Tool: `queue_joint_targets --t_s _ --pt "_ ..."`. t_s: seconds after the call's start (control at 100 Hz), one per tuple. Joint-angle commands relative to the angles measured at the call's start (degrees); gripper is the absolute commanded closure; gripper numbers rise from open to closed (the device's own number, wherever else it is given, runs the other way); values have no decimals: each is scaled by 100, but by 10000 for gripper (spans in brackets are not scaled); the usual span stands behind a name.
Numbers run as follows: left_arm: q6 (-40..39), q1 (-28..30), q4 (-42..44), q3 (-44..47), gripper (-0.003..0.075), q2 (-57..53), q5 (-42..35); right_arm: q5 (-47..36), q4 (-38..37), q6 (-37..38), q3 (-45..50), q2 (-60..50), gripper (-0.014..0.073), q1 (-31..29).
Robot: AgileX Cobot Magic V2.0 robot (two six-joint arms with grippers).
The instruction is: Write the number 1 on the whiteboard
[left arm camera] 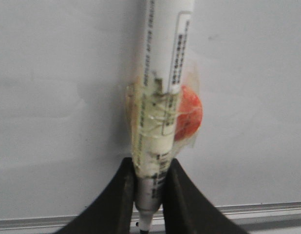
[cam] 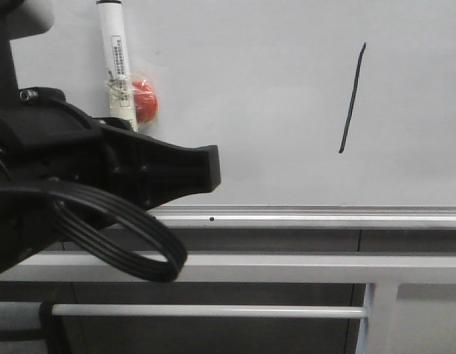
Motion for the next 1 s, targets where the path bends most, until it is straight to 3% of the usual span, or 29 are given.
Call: queue_joint_targets --t_s 0.0,0.14,0.23,0.59,0.99 --pt "-46 24 385 -128 666 -148 -1058 -393 -114 -19 -146 62 637 -28" --pt "-46 24 402 -128 519 -148 -1169 -382 -114 -19 -146 62 637 -28" --pt "-46 24 346 -128 469 -148 -1169 -372 -114 -19 -146 62 637 -28" --pt "-46 24 271 -128 367 -148 -1173 -309 -114 -19 -146 62 637 -28" --pt "-2 -425 -422 -128 364 -159 -1335 -309 -124 -19 -146 62 637 -28"
